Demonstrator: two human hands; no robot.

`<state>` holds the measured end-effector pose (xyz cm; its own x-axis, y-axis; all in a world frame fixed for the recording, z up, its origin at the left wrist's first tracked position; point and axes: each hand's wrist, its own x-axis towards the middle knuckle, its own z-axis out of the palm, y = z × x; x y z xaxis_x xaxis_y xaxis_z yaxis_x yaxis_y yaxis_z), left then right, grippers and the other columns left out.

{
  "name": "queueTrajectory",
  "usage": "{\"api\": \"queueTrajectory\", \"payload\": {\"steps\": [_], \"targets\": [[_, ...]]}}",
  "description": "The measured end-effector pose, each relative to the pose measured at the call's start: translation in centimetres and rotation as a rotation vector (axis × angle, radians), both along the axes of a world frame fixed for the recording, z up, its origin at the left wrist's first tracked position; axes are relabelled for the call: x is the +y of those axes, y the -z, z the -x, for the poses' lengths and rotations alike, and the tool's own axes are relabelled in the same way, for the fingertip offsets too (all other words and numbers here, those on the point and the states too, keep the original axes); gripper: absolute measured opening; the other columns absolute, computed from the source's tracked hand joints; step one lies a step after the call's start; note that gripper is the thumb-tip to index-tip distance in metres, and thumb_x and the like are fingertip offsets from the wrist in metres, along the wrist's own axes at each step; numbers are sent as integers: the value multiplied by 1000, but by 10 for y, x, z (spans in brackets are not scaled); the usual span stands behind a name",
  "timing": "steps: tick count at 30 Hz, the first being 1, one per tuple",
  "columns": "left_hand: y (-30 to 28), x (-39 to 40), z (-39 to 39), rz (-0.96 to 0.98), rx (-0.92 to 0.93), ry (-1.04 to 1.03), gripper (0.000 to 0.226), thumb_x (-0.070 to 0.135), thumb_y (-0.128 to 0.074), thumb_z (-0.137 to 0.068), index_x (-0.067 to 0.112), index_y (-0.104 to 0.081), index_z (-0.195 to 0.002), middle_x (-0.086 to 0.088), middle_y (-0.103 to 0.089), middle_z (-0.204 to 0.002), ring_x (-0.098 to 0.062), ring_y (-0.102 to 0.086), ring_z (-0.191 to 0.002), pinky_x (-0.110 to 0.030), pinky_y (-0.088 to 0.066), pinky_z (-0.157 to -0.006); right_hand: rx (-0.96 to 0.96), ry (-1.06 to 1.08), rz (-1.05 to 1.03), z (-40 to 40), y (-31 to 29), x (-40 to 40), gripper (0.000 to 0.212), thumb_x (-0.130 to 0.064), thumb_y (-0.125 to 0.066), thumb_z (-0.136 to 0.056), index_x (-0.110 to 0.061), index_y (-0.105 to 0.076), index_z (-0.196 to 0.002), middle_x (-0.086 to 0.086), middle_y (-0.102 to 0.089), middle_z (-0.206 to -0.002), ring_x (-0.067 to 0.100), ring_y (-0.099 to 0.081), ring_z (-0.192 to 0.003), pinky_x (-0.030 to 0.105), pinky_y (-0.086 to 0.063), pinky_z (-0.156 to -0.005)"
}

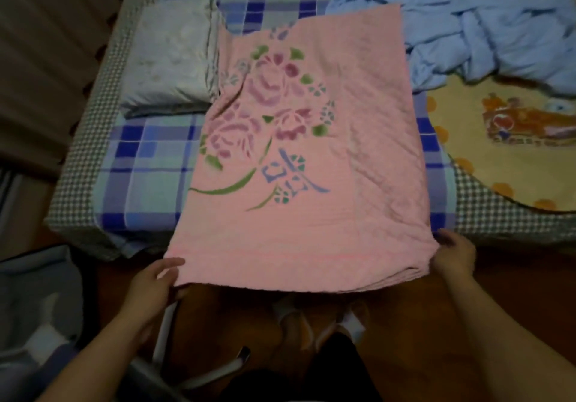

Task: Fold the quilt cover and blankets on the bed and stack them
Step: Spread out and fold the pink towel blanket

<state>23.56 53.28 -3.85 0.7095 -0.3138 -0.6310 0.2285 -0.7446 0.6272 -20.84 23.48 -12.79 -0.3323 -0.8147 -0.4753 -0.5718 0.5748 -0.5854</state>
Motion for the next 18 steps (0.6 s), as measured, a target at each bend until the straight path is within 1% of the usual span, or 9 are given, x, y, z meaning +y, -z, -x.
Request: {"api": "queueTrajectory", "payload": {"steps": [3, 5, 7, 9, 11, 13, 15, 17, 18], "targets": [[3, 10, -1, 18, 36, 9, 30, 0, -46, -102, 12, -62, -124, -6, -54, -128, -23, -61, -101, -32, -56, -67, -252, 347, -268, -5, -15, 12, 59, 4, -60, -92, -13, -43, -145, 17, -50, -142, 34, -56, -119, 39, -54, -80], [6, 12, 1, 50, 51, -11, 45, -3, -46, -101, 17, -50, -141, -5, -51, -135, -28, -59, -111, -36, -58, -69, -338, 398, -550, 1, -27, 22, 48, 0, -64, -88, -8, -51, -134, 16, -60, -126, 35, -64, -101, 45, -58, -59], [11, 13, 5, 42, 80, -60, 54, -3, -49, -100, 17, -38, -149, -8, -52, -137, -29, -58, -110, -39, -57, -71, -384, 440, -710, 16, -28, 35, 54, -3, -74, -73, -8, -59, -125, 21, -68, -111, 39, -69, -92, 51, -58, -64], [16, 15, 4, -48, 118, -178, 46, 1, -50, -100, 4, -41, -145, -16, -55, -132, -28, -59, -97, -33, -52, -66, -414, 465, -714, 27, -31, 43, 61, -1, -73, -71, -10, -57, -129, 24, -66, -107, 41, -68, -93, 54, -58, -67], [24, 20, -2, -98, 184, -307, 36, 3, -50, -101, -4, -49, -136, -24, -56, -131, -29, -60, -85, -32, -48, -63, -507, 587, -603, 28, -58, 50, 56, -3, -65, -86, -9, -48, -139, 22, -62, -113, 39, -64, -101, 50, -59, -60], [27, 24, -10, -64, 296, -395, 34, 5, -50, -101, -1, -51, -135, -25, -56, -135, -35, -62, -97, -40, -51, -74, -649, 710, -453, 29, -83, 66, 47, -9, -56, -97, -9, -44, -142, 14, -61, -119, 36, -60, -110, 43, -58, -79], [23, 24, -10, 39, 419, -536, 30, 8, -46, -102, 5, -54, -131, -18, -58, -131, -35, -57, -118, -44, -47, -94, -964, 692, -367, 24, -94, 83, 43, -17, -57, -99, -12, -47, -140, 4, -62, -127, 31, -58, -121, 33, -54, -95], [15, 20, -2, 126, 463, -633, 23, 10, -42, -104, 9, -58, -120, -14, -60, -123, -33, -54, -122, -45, -43, -105, -1159, 867, -374, 24, -79, 96, 58, -16, -76, -84, -15, -51, -136, 8, -60, -134, 30, -58, -123, 37, -54, -94], [12, 19, 5, 155, 467, -620, 23, 10, -41, -104, 11, -57, -120, -14, -59, -125, -33, -53, -123, -47, -41, -107, -1110, 899, -327, 20, -75, 101, 68, -13, -81, -76, -14, -50, -137, 13, -56, -139, 32, -55, -126, 44, -51, -96]]}}
